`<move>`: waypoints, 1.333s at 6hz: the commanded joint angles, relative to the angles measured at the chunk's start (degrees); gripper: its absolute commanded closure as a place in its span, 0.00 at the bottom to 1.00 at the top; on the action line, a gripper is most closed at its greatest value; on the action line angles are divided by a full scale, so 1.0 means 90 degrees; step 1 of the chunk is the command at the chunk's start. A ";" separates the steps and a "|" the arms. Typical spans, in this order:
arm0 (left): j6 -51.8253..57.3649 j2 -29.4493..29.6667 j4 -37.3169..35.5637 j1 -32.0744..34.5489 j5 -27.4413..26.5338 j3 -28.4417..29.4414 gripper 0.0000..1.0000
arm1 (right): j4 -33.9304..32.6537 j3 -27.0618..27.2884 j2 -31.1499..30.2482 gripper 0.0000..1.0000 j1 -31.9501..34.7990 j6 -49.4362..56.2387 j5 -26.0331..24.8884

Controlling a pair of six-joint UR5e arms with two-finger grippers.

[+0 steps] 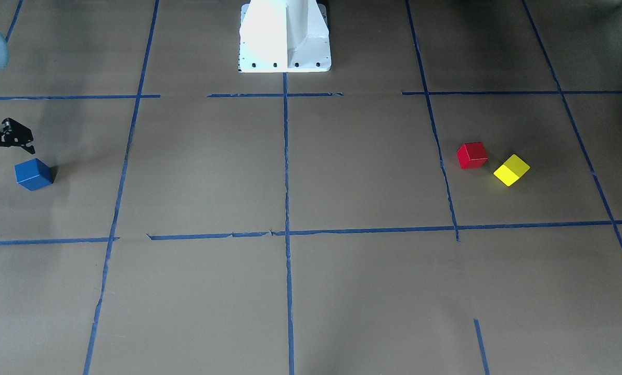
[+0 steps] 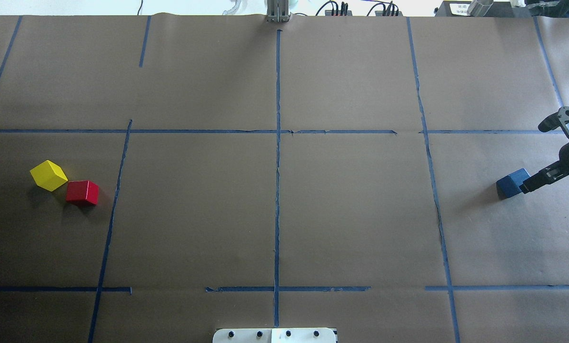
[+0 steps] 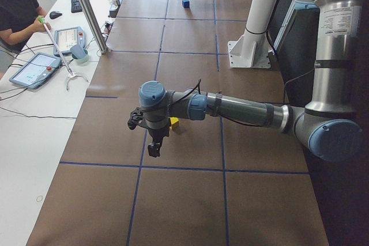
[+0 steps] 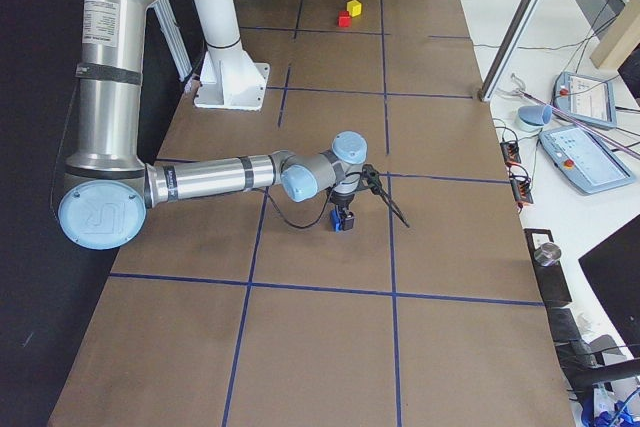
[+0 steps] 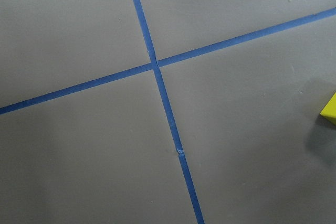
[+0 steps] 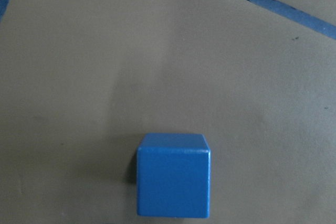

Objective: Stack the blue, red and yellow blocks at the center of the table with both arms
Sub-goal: 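Lower the right gripper onto the blue cube and close on it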

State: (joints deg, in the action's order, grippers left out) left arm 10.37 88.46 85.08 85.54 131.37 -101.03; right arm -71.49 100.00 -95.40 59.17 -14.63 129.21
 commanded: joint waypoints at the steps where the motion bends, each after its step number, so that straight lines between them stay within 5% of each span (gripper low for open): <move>1: 0.0000 0.0005 0.0000 0.0008 0.0003 -0.0025 0.00 | 0.0014 -0.0386 0.0305 0.01 -0.0187 -0.0074 -0.0108; 3: 0.0010 -0.0005 0.0000 0.0008 0.0003 -0.0044 0.00 | 0.0023 -0.0962 0.0666 0.01 -0.0372 -0.0064 -0.0196; 5: 0.0000 -0.0005 0.0000 0.0027 0.0003 -0.0151 0.00 | 0.0053 -0.0945 0.0639 0.98 -0.0373 -0.0094 -0.0197; 7: 0.0000 -0.0005 -0.0010 0.0027 0.0090 -0.0220 0.00 | -0.0141 -0.0151 0.0687 1.00 -0.0373 -0.0181 -0.0119; 8: 0.0000 -0.0015 -0.0010 0.0027 0.0217 -0.0220 0.00 | -0.0945 0.0281 0.1393 1.00 -0.0480 -0.1052 -0.0099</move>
State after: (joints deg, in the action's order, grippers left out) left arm 10.37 88.39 85.00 85.78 132.34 -102.91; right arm -74.45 98.37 -87.59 55.55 -18.34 128.04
